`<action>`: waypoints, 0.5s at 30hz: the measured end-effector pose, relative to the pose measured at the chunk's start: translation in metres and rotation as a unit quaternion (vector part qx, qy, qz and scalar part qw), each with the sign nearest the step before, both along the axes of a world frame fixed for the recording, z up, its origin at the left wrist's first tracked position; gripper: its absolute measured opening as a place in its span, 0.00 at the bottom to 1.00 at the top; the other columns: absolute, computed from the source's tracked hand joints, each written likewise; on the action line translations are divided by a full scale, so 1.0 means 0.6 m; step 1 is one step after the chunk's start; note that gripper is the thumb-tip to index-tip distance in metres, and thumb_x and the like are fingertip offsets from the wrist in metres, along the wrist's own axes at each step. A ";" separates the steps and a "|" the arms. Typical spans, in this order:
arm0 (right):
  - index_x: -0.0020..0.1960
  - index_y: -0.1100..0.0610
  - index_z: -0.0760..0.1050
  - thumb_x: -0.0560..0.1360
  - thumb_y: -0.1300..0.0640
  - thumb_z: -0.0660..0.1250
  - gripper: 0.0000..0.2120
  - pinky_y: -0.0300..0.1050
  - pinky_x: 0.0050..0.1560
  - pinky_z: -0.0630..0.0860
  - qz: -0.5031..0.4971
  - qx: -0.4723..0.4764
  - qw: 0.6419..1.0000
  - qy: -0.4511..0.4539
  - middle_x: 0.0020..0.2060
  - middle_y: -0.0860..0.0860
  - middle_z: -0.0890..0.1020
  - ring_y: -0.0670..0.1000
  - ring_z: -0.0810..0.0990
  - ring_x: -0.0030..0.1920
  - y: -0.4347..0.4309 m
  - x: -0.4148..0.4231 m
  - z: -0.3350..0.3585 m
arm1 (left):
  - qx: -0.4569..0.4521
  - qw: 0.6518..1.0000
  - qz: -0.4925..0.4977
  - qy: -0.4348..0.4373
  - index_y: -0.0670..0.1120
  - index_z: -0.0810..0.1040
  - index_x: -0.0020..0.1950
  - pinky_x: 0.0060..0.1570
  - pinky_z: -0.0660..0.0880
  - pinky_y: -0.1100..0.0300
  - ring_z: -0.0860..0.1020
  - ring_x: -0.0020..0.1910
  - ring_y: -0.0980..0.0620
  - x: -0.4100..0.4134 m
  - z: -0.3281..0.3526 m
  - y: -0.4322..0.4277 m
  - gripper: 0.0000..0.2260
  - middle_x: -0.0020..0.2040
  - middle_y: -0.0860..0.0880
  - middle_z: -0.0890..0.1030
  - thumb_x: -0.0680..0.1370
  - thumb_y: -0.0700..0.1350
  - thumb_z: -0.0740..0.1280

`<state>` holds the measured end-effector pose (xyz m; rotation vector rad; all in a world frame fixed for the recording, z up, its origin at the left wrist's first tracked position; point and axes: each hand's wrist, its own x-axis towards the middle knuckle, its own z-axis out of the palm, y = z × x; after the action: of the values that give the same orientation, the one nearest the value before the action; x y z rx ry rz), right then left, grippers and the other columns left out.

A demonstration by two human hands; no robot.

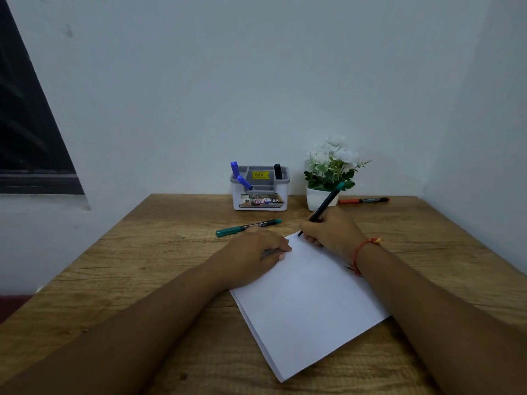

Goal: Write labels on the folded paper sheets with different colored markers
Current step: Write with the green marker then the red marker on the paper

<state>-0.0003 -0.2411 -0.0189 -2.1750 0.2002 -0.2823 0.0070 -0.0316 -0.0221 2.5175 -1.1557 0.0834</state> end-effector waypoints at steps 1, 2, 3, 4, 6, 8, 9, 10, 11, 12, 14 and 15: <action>0.36 0.59 0.82 0.74 0.56 0.71 0.10 0.38 0.33 0.76 -0.003 0.003 1.000 0.000 0.29 0.50 0.83 0.45 0.80 0.29 -0.001 0.000 0.000 | -0.002 1.000 0.000 0.003 0.53 0.76 0.68 0.63 0.62 0.68 0.69 0.67 0.58 -0.001 0.000 0.000 0.15 0.68 0.55 0.75 0.82 0.48 0.62; 0.37 0.60 0.83 0.74 0.56 0.71 0.10 0.38 0.34 0.77 -0.005 0.009 1.000 -0.002 0.29 0.50 0.84 0.45 0.80 0.29 -0.002 0.000 0.000 | -0.005 1.000 0.000 0.005 0.53 0.76 0.67 0.63 0.63 0.67 0.69 0.67 0.58 -0.001 0.001 0.001 0.15 0.68 0.55 0.75 0.82 0.48 0.62; 0.38 0.60 0.83 0.74 0.57 0.71 0.10 0.38 0.34 0.77 -0.008 0.016 1.000 -0.003 0.30 0.51 0.84 0.45 0.80 0.29 -0.003 0.000 0.001 | -0.007 1.000 -0.001 0.007 0.53 0.76 0.67 0.63 0.63 0.67 0.70 0.67 0.57 -0.002 0.001 0.001 0.14 0.68 0.55 0.75 0.82 0.48 0.62; 0.38 0.60 0.83 0.75 0.57 0.71 0.09 0.37 0.34 0.78 -0.011 0.018 1.000 -0.003 0.30 0.51 0.84 0.45 0.80 0.29 -0.003 0.000 0.001 | -0.009 1.000 -0.002 0.008 0.52 0.77 0.67 0.63 0.63 0.67 0.70 0.66 0.57 -0.002 0.001 0.002 0.14 0.68 0.55 0.75 0.82 0.47 0.62; 0.38 0.60 0.83 0.75 0.57 0.71 0.09 0.36 0.33 0.77 -0.012 0.003 1.000 -0.002 0.30 0.51 0.84 0.44 0.79 0.29 -0.002 0.000 0.001 | -0.014 1.000 -0.006 0.009 0.52 0.77 0.67 0.63 0.63 0.68 0.70 0.66 0.57 -0.002 0.001 0.003 0.14 0.67 0.54 0.76 0.82 0.46 0.61; 0.37 0.59 0.82 0.74 0.56 0.71 0.09 0.35 0.31 0.76 -0.008 -0.010 1.000 0.000 0.29 0.50 0.83 0.43 0.79 0.28 0.000 0.000 0.001 | -0.017 1.000 0.004 0.010 0.52 0.75 0.68 0.61 0.63 0.68 0.70 0.66 0.57 -0.003 0.001 0.004 0.15 0.68 0.55 0.75 0.82 0.46 0.61; 0.36 0.58 0.82 0.74 0.56 0.71 0.09 0.36 0.31 0.76 -0.006 -0.015 1.000 -0.001 0.28 0.49 0.83 0.43 0.79 0.27 0.000 0.000 0.002 | -0.021 1.000 0.015 0.011 0.53 0.74 0.69 0.60 0.64 0.67 0.70 0.65 0.57 -0.004 0.002 0.004 0.16 0.68 0.55 0.75 0.81 0.47 0.62; 0.35 0.57 0.81 0.74 0.56 0.71 0.10 0.37 0.31 0.76 -0.004 -0.020 1.000 -0.003 0.27 0.49 0.82 0.43 0.78 0.26 0.000 0.001 0.001 | -0.028 0.999 0.030 0.014 0.53 0.72 0.70 0.58 0.64 0.67 0.70 0.64 0.57 -0.005 0.002 0.004 0.17 0.67 0.54 0.74 0.81 0.47 0.63; 0.34 0.57 0.80 0.73 0.56 0.70 0.10 0.37 0.31 0.76 -0.004 -0.026 1.000 -0.006 0.27 0.49 0.82 0.43 0.78 0.26 -0.001 0.001 0.001 | -0.036 0.998 0.043 0.019 0.53 0.70 0.71 0.56 0.64 0.67 0.70 0.63 0.57 -0.006 0.002 0.003 0.18 0.67 0.54 0.74 0.80 0.48 0.64; 0.33 0.57 0.80 0.73 0.56 0.70 0.11 0.38 0.31 0.75 -0.005 -0.030 1.000 -0.007 0.26 0.49 0.81 0.43 0.78 0.25 -0.001 0.001 0.001 | -0.044 0.997 0.053 0.025 0.53 0.69 0.72 0.55 0.64 0.67 0.70 0.63 0.57 -0.005 0.001 0.003 0.20 0.68 0.53 0.73 0.80 0.49 0.65; 0.33 0.56 0.80 0.73 0.56 0.70 0.11 0.38 0.31 0.75 -0.006 -0.035 0.999 -0.009 0.26 0.48 0.81 0.42 0.77 0.25 -0.001 0.002 0.001 | -0.049 0.996 0.066 0.040 0.52 0.68 0.72 0.56 0.65 0.67 0.71 0.64 0.57 -0.004 0.000 0.002 0.22 0.68 0.53 0.72 0.79 0.50 0.66; 0.33 0.57 0.80 0.73 0.56 0.70 0.11 0.39 0.32 0.76 -0.006 -0.037 0.999 -0.009 0.26 0.48 0.81 0.43 0.78 0.25 -0.001 0.002 0.001 | -0.046 0.996 0.069 0.044 0.52 0.68 0.72 0.56 0.65 0.66 0.71 0.64 0.56 -0.003 0.000 0.002 0.21 0.68 0.53 0.72 0.79 0.50 0.66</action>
<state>0.0011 -0.2419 -0.0185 -2.2437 0.1945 -0.3200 0.0051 -0.0301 -0.0220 2.4905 -0.9214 0.0585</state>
